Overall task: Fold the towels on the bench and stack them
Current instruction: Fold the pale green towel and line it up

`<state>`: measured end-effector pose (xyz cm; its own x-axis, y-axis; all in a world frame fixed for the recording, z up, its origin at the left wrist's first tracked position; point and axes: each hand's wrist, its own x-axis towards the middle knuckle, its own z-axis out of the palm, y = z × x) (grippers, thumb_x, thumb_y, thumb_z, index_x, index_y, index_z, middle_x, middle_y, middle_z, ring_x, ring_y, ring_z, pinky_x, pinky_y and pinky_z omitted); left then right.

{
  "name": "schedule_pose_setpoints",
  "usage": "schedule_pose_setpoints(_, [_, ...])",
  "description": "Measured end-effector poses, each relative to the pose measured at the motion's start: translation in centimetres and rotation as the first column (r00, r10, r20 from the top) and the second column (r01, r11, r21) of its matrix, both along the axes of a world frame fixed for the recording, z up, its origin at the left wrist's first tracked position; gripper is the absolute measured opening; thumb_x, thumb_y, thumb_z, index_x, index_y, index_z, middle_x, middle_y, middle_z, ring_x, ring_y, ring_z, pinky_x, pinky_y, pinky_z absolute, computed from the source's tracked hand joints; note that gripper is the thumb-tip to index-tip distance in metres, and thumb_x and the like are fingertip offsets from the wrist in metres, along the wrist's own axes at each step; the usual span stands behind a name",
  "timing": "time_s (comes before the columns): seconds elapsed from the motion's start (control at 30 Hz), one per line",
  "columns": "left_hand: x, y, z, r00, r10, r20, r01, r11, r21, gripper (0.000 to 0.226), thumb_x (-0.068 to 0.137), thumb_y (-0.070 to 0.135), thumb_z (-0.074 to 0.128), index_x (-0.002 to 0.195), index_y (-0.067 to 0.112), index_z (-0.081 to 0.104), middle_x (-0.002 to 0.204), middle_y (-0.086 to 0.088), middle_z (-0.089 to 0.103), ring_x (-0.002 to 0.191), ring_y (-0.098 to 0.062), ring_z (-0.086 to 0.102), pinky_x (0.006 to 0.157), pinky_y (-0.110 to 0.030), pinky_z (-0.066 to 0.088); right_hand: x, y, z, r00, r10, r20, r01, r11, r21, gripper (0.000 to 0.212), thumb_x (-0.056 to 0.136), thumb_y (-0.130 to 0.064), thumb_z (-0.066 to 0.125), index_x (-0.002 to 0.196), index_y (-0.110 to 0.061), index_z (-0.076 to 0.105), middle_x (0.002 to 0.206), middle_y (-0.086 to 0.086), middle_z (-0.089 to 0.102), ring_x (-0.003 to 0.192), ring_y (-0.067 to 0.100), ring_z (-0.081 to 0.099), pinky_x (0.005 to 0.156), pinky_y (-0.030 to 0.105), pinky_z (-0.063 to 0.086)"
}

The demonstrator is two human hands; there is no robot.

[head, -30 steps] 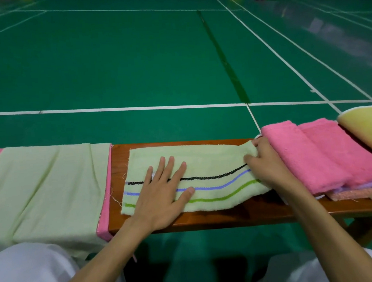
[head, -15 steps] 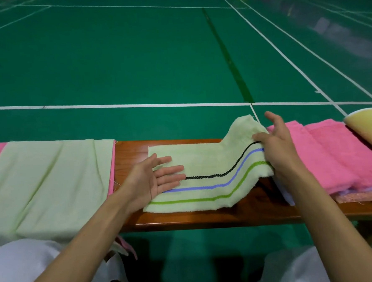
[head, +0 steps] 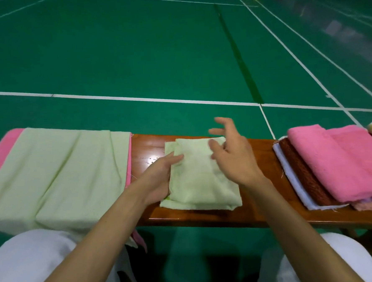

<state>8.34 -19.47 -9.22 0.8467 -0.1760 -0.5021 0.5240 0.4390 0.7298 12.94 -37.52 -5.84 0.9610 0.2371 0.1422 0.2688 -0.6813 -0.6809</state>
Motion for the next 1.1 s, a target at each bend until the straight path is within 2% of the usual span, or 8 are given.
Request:
schedule_pose_setpoints(0.13, [0.2, 0.3, -0.6, 0.999, 0.048, 0.0, -0.048, 0.993, 0.108, 0.044, 0.104, -0.001, 0.048, 0.134, 0.027, 0.064, 0.121, -0.006, 0.075, 0.114, -0.031, 0.07, 0.097, -0.049, 0.057, 1.0, -2.9, -2.0, 0.92, -0.328, -0.214, 0.252, 0.914, -0.318, 0.044, 0.098, -0.044, 0.059, 0.127, -0.012, 0.049, 0.116, 0.007, 0.063, 0.101, 0.029, 0.062, 0.083, 0.044, 0.053])
schedule_pose_setpoints(0.37, [-0.4, 0.3, 1.0, 0.992, 0.105, 0.071, -0.115, 0.981, 0.155, 0.044, 0.106, 0.001, 0.042, 0.132, 0.031, 0.06, 0.125, -0.008, 0.073, 0.113, -0.032, 0.069, 0.093, -0.048, 0.057, 0.7, -2.1, -2.5, 0.839, -0.261, -0.477, 0.322, 0.945, 0.048, 0.029, 0.093, -0.026, 0.074, 0.095, 0.004, 0.072, 0.094, 0.016, 0.072, 0.09, 0.031, 0.071, 0.086, 0.055, 0.06])
schedule_pose_setpoints(0.7, [-1.3, 1.2, -0.3, 0.992, 0.062, 0.11, -0.11, 0.85, 0.516, 0.039, 0.107, 0.009, 0.046, 0.139, 0.028, 0.059, 0.129, -0.001, 0.069, 0.111, -0.023, 0.068, 0.097, -0.047, 0.056, 0.2, -1.2, -3.9, 0.874, -0.339, -0.348, 0.375, 0.926, 0.04, 0.028, 0.088, -0.033, 0.08, 0.072, -0.011, 0.072, 0.075, 0.003, 0.07, 0.072, 0.017, 0.067, 0.066, 0.036, 0.056])
schedule_pose_setpoints(0.77, [-1.7, 1.1, -0.4, 0.976, 0.035, 0.214, -0.176, 0.701, 0.691, 0.027, 0.105, 0.016, 0.053, 0.128, 0.029, 0.061, 0.125, 0.002, 0.068, 0.103, -0.014, 0.066, 0.088, -0.036, 0.056, 0.3, -1.3, -4.2, 0.876, -0.351, -0.33, 0.379, 0.925, 0.021, 0.028, 0.086, -0.035, 0.081, 0.069, -0.016, 0.069, 0.075, 0.0, 0.069, 0.074, 0.015, 0.066, 0.072, 0.041, 0.06])
schedule_pose_setpoints(0.9, [-2.7, 1.5, -0.9, 0.906, -0.125, 0.405, -0.417, -0.084, 0.905, 0.033, 0.094, 0.05, 0.063, 0.119, 0.028, 0.061, 0.106, 0.007, 0.069, 0.097, -0.021, 0.062, 0.076, -0.038, 0.055, 0.3, -1.5, -4.3, 0.912, -0.36, -0.195, 0.361, 0.932, -0.036, 0.036, 0.083, -0.052, 0.079, 0.089, -0.022, 0.06, 0.087, -0.006, 0.064, 0.083, 0.012, 0.062, 0.072, 0.036, 0.057])
schedule_pose_setpoints(0.93, [-2.7, 1.5, -1.0, 0.88, -0.186, 0.436, -0.463, -0.135, 0.876, 0.039, 0.093, 0.052, 0.06, 0.123, 0.027, 0.061, 0.114, 0.005, 0.068, 0.106, -0.022, 0.059, 0.08, -0.04, 0.055, 0.3, -1.5, -4.3, 0.923, -0.362, -0.127, 0.359, 0.932, -0.044, 0.04, 0.084, -0.056, 0.076, 0.095, -0.023, 0.056, 0.09, -0.007, 0.062, 0.085, 0.012, 0.06, 0.072, 0.034, 0.055])
schedule_pose_setpoints(1.0, [-2.4, 1.3, -1.3, 0.824, -0.347, 0.448, -0.493, -0.049, 0.868, 0.056, 0.099, 0.054, 0.048, 0.144, 0.023, 0.053, 0.146, 0.0, 0.056, 0.136, -0.023, 0.045, 0.107, -0.044, 0.046, 0.3, -1.5, -4.4, 0.952, -0.304, 0.039, 0.306, 0.95, -0.061, 0.04, 0.091, -0.058, 0.065, 0.11, -0.025, 0.052, 0.104, -0.008, 0.059, 0.098, 0.014, 0.057, 0.079, 0.035, 0.052])
schedule_pose_setpoints(1.1, [-1.7, 0.4, -2.4, 0.709, -0.646, 0.283, -0.441, -0.093, 0.893, 0.063, 0.107, 0.053, 0.026, 0.165, 0.028, 0.019, 0.173, 0.004, 0.009, 0.16, -0.018, -0.004, 0.129, -0.046, 0.008, 0.4, -1.2, -5.1, 0.985, 0.018, 0.171, 0.019, 0.977, -0.212, 0.054, 0.101, -0.052, 0.044, 0.147, -0.023, 0.042, 0.153, 0.0, 0.043, 0.142, 0.02, 0.035, 0.115, 0.041, 0.035])
